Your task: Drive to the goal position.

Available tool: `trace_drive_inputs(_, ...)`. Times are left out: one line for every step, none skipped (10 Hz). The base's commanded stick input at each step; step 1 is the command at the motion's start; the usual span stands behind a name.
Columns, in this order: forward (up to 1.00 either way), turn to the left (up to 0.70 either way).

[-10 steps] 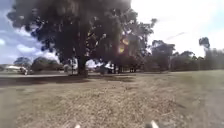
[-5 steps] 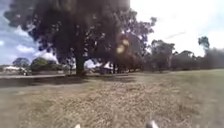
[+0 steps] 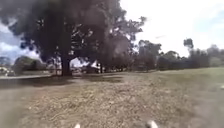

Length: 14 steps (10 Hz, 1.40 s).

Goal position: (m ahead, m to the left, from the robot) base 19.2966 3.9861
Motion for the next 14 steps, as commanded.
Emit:
trace_drive_inputs(0.7, 0.0)
trace_drive_inputs(0.7, 0.0)
trace_drive_inputs(0.7, 0.0)
trace_drive_inputs(0.7, 0.0)
trace_drive_inputs(0.7, 0.0)
trace_drive_inputs(0.7, 0.0)
trace_drive_inputs(0.7, 0.0)
trace_drive_inputs(0.7, 0.0)
trace_drive_inputs(0.7, 0.0)
trace_drive_inputs(0.7, 0.0)
trace_drive_inputs(0.7, 0.0)
trace_drive_inputs(0.7, 0.0)
trace_drive_inputs(0.7, 0.0)
trace_drive_inputs(0.7, 0.0)
